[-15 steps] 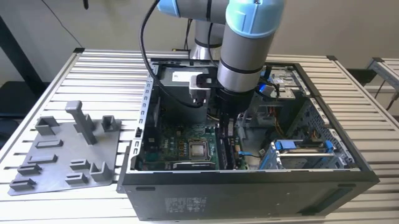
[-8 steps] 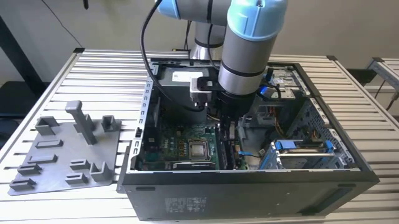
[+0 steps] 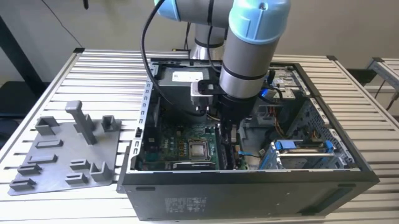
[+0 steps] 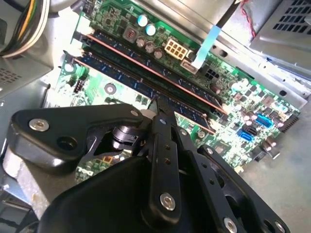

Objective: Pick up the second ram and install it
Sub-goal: 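Press down the second ram until it locks into place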

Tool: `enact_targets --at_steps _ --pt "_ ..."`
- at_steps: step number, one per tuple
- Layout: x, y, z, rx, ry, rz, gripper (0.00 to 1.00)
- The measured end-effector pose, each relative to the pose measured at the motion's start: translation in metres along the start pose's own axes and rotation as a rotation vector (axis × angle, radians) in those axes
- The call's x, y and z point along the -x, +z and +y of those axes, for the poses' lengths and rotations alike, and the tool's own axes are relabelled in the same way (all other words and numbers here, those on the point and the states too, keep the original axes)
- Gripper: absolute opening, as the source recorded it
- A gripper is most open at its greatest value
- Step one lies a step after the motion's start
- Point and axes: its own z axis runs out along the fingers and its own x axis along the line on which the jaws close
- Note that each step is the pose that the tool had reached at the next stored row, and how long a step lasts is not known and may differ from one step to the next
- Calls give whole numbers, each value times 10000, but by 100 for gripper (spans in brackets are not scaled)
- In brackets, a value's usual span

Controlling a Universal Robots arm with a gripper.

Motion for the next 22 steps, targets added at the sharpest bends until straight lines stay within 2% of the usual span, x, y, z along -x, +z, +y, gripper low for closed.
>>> enact_targets --at_steps 3,11,14,15,17,18,22 --pt "-3 10 -1 -1 -2 -4 11" --pt "-8 145 0 5 -2 17 11" --pt "-7 187 0 4 -1 3 11" --pt "-5 180 0 5 -1 2 11" --pt "3 121 -1 -5 0 -53 11" --pt "0 64 0 0 0 -28 11" --pt "1 -112 0 1 -1 -19 11"
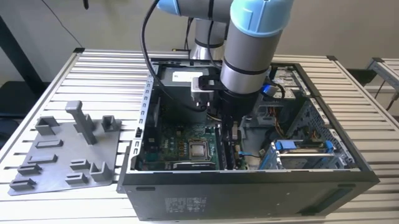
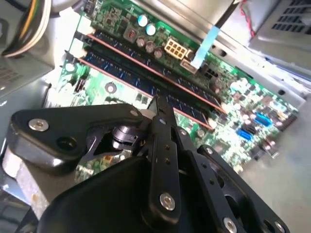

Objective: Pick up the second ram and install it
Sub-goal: 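Press down the second ram until it locks into place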

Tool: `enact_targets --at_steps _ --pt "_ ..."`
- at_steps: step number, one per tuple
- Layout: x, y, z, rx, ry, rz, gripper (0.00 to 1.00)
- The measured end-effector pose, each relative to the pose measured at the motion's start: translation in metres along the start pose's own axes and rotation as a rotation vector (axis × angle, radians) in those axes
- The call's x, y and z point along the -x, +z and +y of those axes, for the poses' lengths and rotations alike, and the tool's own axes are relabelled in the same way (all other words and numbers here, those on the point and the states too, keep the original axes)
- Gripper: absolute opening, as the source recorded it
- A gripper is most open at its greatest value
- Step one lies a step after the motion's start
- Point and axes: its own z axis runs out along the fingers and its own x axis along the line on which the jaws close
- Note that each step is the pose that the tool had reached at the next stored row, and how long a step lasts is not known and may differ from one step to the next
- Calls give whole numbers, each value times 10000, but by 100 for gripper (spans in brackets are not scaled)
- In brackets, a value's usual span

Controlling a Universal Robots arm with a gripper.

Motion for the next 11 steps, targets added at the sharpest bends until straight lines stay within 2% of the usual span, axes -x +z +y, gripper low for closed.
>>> enact_targets --at_steps 3,4,11 --pt "3 -124 0 0 0 0 11" --pt "3 -142 0 1 0 2 11" --pt "4 -150 0 0 0 -1 11"
